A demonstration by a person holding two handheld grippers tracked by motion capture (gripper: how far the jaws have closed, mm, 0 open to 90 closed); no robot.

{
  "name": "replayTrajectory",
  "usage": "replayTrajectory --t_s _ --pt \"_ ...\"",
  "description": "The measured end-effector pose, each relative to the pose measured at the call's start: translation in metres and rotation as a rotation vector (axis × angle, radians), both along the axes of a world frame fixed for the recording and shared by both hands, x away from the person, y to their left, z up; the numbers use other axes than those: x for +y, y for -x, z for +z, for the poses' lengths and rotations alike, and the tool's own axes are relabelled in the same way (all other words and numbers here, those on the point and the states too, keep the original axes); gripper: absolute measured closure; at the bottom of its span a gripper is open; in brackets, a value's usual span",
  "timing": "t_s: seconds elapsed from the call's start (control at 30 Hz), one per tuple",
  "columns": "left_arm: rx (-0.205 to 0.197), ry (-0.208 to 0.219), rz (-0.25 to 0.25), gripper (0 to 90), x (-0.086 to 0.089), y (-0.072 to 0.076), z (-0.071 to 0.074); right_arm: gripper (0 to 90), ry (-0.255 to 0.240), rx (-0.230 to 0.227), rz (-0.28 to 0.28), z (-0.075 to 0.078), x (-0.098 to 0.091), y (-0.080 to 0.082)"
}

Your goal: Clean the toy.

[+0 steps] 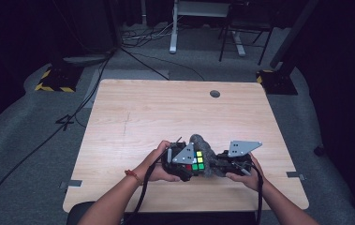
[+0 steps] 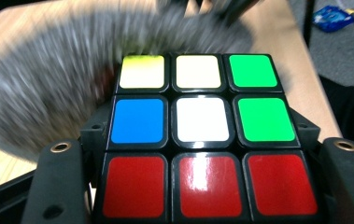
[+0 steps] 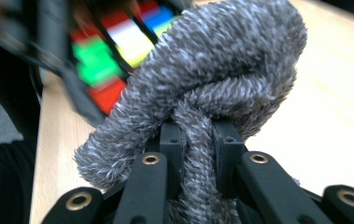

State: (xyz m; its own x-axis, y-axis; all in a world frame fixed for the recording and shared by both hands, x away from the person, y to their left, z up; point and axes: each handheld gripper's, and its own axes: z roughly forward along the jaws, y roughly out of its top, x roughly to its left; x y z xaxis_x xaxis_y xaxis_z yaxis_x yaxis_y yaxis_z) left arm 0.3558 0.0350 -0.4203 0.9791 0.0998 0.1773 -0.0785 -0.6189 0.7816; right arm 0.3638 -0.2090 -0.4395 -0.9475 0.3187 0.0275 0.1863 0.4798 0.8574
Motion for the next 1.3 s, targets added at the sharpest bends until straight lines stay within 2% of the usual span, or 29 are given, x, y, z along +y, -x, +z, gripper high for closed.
replayTrajectory --t_s 0.1,0.17,0.2,0.33,0.43,0.53,0.6,0.67,0.8,0.87,0.9,0.93,0.97,1.1,1.17,1.3 --pt "0.002 0.032 -0.004 33.3 0.001 0.001 0.003 78.6 0.061 0.048 0.015 -0.011 0.002 -0.004" --pt "0.007 0.042 -0.014 33.3 0.002 0.0 0.005 78.7 0.072 0.051 0.029 -0.015 0.004 -0.004" --pt "-0.006 0.039 -0.011 33.2 0.004 0.0 0.005 78.7 0.061 0.051 0.042 -0.014 0.005 -0.003" --pt "0.027 0.054 -0.021 33.0 0.009 -0.004 0.003 78.8 0.007 0.054 0.076 -0.01 0.002 0.0" --pt "0.01 0.017 -0.004 32.8 0.01 -0.005 0.001 78.8 -0.012 0.047 0.088 -0.008 0.001 0.002" --pt "-0.011 -0.036 0.005 32.9 0.007 -0.004 -0.004 78.8 -0.092 0.061 0.113 -0.002 -0.002 0.003" --pt "-0.004 -0.043 0.003 32.8 0.006 -0.004 -0.006 78.8 -0.063 0.027 0.107 0.002 0.0 0.007" --pt "-0.016 -0.044 0.009 32.8 0.004 -0.003 -0.005 78.8 -0.047 0.007 0.099 0.003 -0.001 0.009" --pt "-0.01 -0.037 0.02 30.7 0.001 -0.004 -0.005 78.8 -0.066 -0.012 0.092 0.006 -0.002 0.009" --pt "-0.024 -0.085 0.008 32.8 -0.005 -0.001 -0.008 78.9 -0.089 -0.006 0.112 0.007 0.0 0.01" --pt "-0.07 -0.124 0.012 32.9 -0.011 0.004 -0.01 78.9 -0.077 -0.019 0.12 0.009 0.003 0.012" --pt "-0.081 -0.137 0.01 33.0 -0.012 0.005 -0.011 78.9 -0.043 -0.049 0.129 0.012 0.007 0.015" --pt "-0.094 -0.158 0.001 33.1 -0.015 0.007 -0.013 79.0 -0.034 -0.057 0.132 0.012 0.008 0.016" --pt "-0.079 -0.137 0.018 33.3 -0.014 0.005 -0.012 78.9 -0.043 -0.058 0.122 0.013 0.005 0.016" --pt "-0.065 -0.119 0.02 33.4 -0.012 0.004 -0.011 79.0 -0.037 -0.051 0.096 0.012 0.001 0.013" --pt "-0.065 -0.102 0.031 33.4 -0.009 0.002 -0.008 79.0 0.009 -0.037 0.053 0.004 -0.003 0.005"
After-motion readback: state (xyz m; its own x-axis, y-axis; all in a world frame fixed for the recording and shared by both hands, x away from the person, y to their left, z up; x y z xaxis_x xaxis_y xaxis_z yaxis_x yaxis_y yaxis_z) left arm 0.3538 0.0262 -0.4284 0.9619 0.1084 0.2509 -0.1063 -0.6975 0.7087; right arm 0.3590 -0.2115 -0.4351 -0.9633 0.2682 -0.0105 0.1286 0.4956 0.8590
